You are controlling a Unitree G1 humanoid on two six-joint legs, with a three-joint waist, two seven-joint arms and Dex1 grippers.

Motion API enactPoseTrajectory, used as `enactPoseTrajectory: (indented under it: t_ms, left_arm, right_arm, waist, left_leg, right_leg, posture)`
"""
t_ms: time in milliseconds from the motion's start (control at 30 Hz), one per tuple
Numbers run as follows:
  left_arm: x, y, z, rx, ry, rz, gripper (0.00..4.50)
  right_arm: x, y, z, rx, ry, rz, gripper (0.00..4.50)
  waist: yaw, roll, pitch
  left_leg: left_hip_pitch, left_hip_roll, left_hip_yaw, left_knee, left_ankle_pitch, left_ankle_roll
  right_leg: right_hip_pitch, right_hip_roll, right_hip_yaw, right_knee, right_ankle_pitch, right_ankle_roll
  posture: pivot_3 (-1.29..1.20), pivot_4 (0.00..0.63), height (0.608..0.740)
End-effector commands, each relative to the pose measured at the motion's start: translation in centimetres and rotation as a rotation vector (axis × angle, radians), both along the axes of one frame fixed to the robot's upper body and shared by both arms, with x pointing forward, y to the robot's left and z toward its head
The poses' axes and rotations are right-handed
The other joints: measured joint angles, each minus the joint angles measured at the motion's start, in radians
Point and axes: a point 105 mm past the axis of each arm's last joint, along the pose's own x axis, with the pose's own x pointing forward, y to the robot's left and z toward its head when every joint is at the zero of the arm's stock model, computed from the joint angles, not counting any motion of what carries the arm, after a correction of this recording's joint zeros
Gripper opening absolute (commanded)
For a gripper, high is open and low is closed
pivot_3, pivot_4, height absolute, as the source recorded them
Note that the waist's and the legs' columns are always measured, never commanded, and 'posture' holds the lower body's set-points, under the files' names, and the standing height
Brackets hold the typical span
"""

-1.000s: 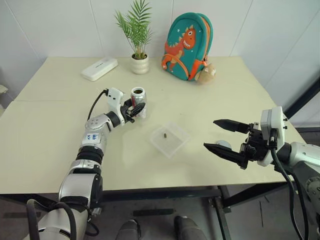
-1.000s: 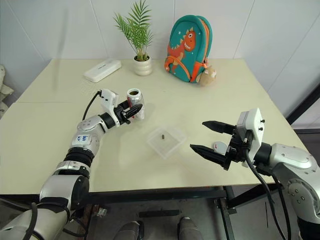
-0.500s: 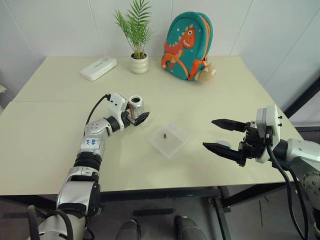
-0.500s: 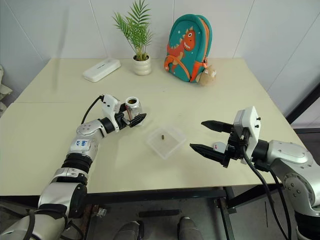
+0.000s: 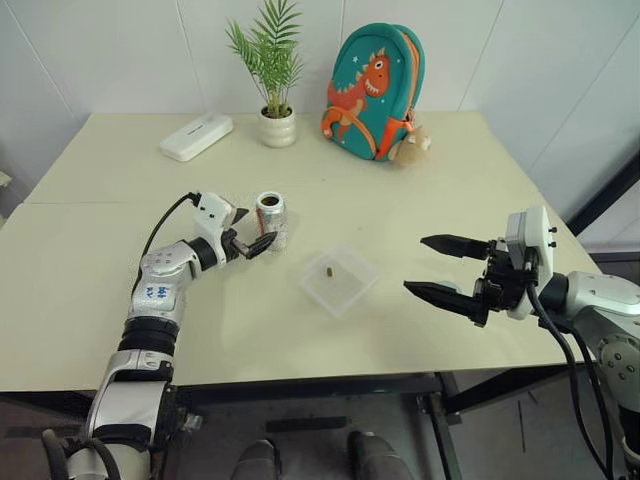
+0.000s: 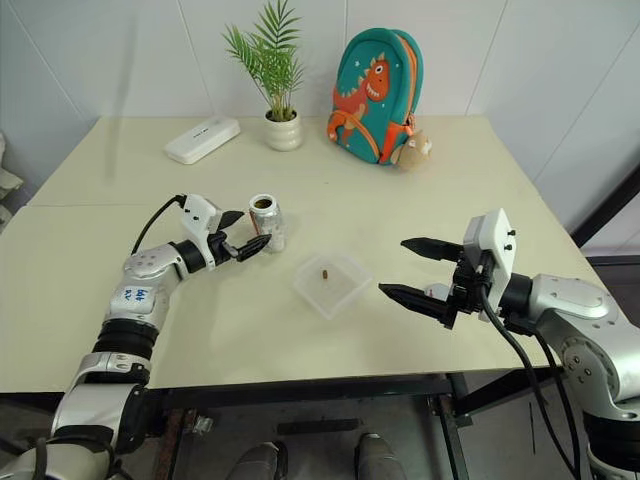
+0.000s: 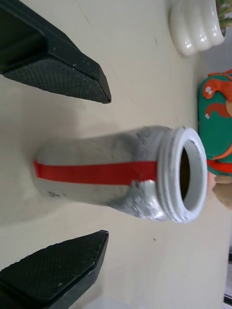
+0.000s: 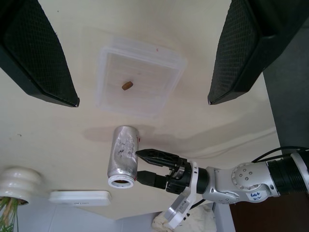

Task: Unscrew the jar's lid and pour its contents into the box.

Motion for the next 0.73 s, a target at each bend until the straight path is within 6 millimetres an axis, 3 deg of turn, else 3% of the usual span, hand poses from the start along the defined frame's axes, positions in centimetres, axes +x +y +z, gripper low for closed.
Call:
enactPoseTrajectory:
  t_ms: [33,200,300,333,433,533,733]
  left_arm:
    - [-1.1,0.7,1.5,0.044,-0.037,-0.013,4.48]
    - [-3.6,2.0,1.1,0.112,0.009,-0.081,4.48]
    - [-6.1,3.3,2.2,0.106,0.022,-0.18,4.48]
    - [-6.8,3.6,2.6,0.109,0.018,-0.209,4.48]
    - [-8.5,5.3,4.0,0.08,-0.003,-0.265,4.48]
    - [-9.3,7.4,5.1,0.049,-0.021,-0.277,4.48]
    - [-10.1,9.1,5.8,0.054,-0.045,-0.278,4.48]
  right_arm:
    - [-0.1,0.0,0.8,-0.007,-0.044,0.015,4.5]
    - [-0.1,-0.5,1.0,-0.023,-0.036,0.022,4.5]
    - [0.2,-0.9,1.2,-0.046,-0.037,0.012,4.5]
    - [0.3,-1.2,1.3,-0.054,-0.04,0.007,4.5]
    - [0.8,-1.4,1.8,-0.068,-0.057,-0.005,4.5]
    - [0.6,-1.1,2.2,-0.072,-0.055,0.013,4.5]
    - [0.3,-1.6,2.3,-0.09,-0.046,0.018,4.5]
  waist:
    - [-0.001,0.0,0.0]
    - [-0.008,0.0,0.0]
    - [-0.012,0.0,0.0]
    - [-0.017,0.0,0.0]
    - [-0.023,0.0,0.0]
    - [-0.025,0.0,0.0]
    - [-0.023,0.0,0.0]
  left_leg:
    - [0.0,0.0,0.0,0.0,0.0,0.0]
    - [0.0,0.001,0.0,-0.002,0.0,0.0]
    - [0.0,0.001,0.0,-0.003,0.0,0.0]
    - [0.0,0.002,0.0,-0.004,-0.001,0.0]
    - [0.001,0.002,0.001,-0.006,-0.001,0.0]
    - [0.002,0.003,0.002,-0.007,-0.001,0.0]
    - [0.003,0.003,0.003,-0.01,-0.001,0.0]
  right_leg:
    - [0.0,0.0,0.0,0.0,0.0,0.0]
    - [0.0,0.0,-0.001,-0.001,0.0,0.0]
    - [-0.001,0.0,-0.001,-0.002,-0.001,-0.003]
    - [-0.001,-0.001,-0.001,-0.002,-0.007,-0.014]
    - [-0.001,-0.001,-0.002,-0.003,-0.007,-0.015]
    - [-0.001,-0.001,-0.002,-0.003,-0.008,-0.016]
    - [-0.001,-0.001,-0.002,-0.005,-0.009,-0.017]
  posture:
    - [0.0,0.15,0.74]
    - [0.0,0.15,0.74]
    - [0.0,0.15,0.74]
    - [0.0,0.15,0.74]
    - [0.0,0.15,0.74]
    - [0.0,0.15,0.74]
    - [0.0,0.15,0.74]
